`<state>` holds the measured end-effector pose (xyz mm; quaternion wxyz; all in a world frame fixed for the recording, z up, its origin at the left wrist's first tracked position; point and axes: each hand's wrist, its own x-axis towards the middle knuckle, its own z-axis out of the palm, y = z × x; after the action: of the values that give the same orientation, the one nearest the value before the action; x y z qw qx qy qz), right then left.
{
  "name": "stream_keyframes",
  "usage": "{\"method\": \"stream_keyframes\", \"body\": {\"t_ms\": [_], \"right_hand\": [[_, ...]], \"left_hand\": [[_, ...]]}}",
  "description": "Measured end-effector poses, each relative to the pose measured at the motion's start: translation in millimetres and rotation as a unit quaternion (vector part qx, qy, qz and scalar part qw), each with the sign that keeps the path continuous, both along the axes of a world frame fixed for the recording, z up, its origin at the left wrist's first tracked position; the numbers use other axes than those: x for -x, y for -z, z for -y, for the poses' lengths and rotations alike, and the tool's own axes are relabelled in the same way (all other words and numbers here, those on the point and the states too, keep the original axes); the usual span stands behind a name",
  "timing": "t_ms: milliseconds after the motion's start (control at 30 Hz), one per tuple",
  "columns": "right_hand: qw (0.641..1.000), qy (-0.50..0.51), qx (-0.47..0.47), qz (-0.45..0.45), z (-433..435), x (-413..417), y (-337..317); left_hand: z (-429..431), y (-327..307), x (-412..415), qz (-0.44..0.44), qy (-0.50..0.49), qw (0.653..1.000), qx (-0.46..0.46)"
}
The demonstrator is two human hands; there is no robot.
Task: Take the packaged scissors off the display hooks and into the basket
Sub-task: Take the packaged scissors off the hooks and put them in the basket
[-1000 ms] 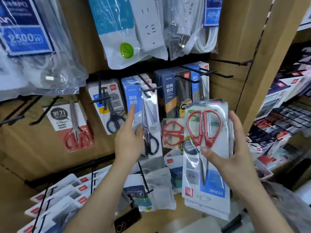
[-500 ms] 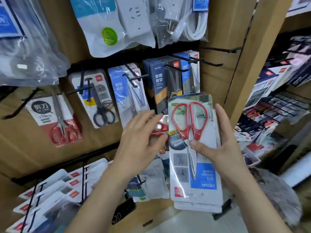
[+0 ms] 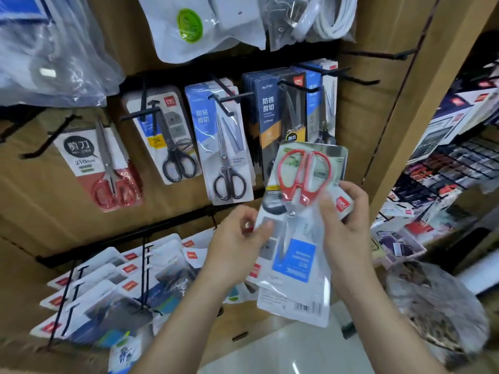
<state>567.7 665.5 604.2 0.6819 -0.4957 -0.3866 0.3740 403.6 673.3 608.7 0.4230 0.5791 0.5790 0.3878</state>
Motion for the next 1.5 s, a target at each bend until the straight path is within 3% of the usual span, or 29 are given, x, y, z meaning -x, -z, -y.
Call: {"method": "stream_keyframes", "body": {"t_ms": [167,267,400,467,800,1000,1267,1500], "right_hand": [[0.999,-0.024,0.022,0.0,-1.8,1.6,-0.5],[0.999,-0.035,0.005,0.034,-1.5,4.6,9.8],[0.993,-0.053,0.021,0.108,-1.9,2.9,22.3],[0.992,-0.076,0.036,0.096,-4.3,0.4,26.4],[0.97,-0.171,0.057,0.164,-7.7,16.0,35.5],[0.956,-0.248,0.068,0.142,1.0,53.4,41.9],[0.964,-0.243,0.026,0.109,-4.3,78.7,19.9],[0.947,-0.294,-0.018,0.128,-2.0,122.7,2.2]], "left_hand": [[3.8,5.0,6.7,0.064,-0.113,0.991,0.024],[4.3,7.4,7.7,0.144,-0.172,0.974,0.041],[8.1,12.5,12.1,0.223,-0.221,0.944,0.102],[11.9,15.8,17.3,0.244,-0.221,0.936,0.123],[48.8,19.9,50.0,0.211,-0.19,0.953,0.108],[63.6,18.9,65.7,0.291,-0.248,0.919,0.099],[104.6,4.0,111.7,0.246,-0.298,0.922,0.013],[115.6,-14.7,145.2,0.195,-0.3,0.932,-0.061]]}}
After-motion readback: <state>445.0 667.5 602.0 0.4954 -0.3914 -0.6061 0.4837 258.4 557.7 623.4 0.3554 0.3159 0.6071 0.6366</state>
